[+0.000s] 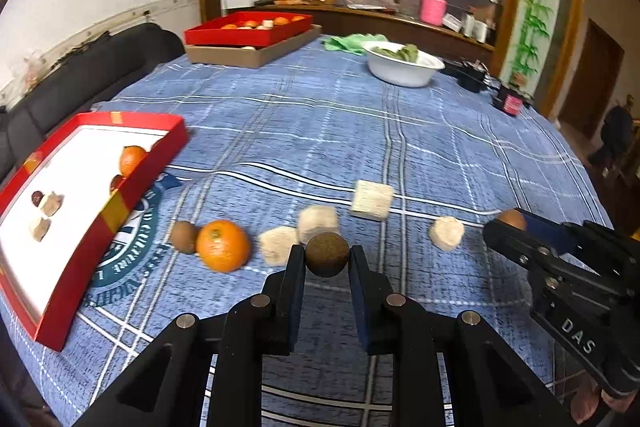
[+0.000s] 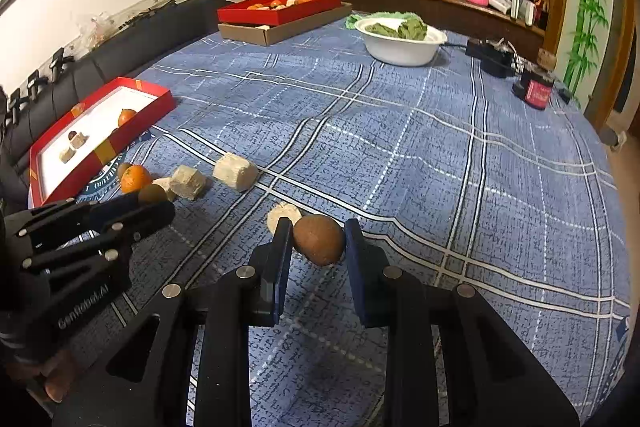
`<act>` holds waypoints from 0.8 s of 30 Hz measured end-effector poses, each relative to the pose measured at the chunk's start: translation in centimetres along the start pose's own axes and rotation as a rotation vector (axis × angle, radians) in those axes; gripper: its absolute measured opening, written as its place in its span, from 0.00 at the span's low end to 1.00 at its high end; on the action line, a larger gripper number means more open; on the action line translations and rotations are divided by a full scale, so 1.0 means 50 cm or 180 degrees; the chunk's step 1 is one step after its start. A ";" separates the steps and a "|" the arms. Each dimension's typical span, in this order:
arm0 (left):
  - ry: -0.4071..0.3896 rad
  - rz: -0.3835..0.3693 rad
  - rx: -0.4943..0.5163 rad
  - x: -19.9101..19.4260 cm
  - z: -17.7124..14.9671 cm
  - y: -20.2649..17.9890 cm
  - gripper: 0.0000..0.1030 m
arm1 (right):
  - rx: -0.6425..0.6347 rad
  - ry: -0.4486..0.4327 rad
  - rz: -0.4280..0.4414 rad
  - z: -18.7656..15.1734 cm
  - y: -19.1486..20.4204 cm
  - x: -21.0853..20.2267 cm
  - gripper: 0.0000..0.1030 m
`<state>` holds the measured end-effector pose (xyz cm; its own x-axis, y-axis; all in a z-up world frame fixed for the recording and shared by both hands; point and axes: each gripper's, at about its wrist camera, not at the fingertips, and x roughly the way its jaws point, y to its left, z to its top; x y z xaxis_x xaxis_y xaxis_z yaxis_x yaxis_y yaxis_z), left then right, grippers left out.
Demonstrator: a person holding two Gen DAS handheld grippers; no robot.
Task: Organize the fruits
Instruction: 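Grasp a brown kiwi with the right gripper while the left grasps another kiwi, then carry both brown kiwis over the red-rimmed tray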
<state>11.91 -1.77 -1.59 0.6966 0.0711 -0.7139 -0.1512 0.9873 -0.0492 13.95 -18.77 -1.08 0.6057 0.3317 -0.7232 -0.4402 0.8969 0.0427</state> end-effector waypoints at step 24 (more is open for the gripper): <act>-0.0040 0.0197 -0.0181 -0.006 -0.003 0.026 0.20 | -0.0233 -0.0193 -0.0116 -0.002 0.028 -0.016 0.24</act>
<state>11.42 -0.53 -1.55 0.6933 0.1338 -0.7081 -0.2335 0.9713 -0.0451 12.80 -17.82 -0.48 0.6601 0.3184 -0.6803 -0.4631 0.8856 -0.0348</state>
